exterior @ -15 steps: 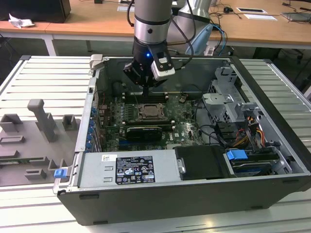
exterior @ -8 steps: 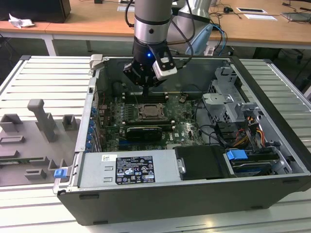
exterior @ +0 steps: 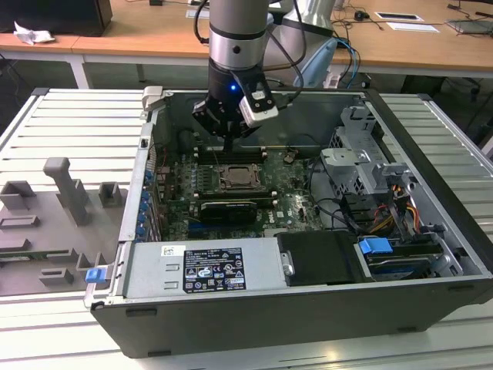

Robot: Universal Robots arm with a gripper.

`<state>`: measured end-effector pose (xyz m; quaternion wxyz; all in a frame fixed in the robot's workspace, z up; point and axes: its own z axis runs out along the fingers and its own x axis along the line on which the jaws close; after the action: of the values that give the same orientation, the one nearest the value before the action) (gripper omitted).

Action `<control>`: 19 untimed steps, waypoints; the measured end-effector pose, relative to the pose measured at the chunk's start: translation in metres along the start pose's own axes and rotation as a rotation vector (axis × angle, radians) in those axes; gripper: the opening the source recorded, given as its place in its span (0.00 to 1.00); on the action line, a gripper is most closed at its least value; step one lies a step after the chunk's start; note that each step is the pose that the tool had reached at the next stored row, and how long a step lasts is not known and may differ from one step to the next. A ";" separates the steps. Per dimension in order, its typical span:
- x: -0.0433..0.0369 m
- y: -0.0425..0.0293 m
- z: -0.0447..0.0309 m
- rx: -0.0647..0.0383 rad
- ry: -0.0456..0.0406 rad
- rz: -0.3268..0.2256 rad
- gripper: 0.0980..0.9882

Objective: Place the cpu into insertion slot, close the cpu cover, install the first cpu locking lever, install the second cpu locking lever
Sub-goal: 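Install the first cpu locking lever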

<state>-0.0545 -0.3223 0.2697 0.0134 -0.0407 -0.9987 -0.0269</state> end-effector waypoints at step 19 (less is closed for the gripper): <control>0.0390 -0.0044 0.0032 -0.010 -0.0051 -0.005 0.01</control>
<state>-0.0937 -0.3233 0.2675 0.0106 -0.0385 -0.9987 -0.0318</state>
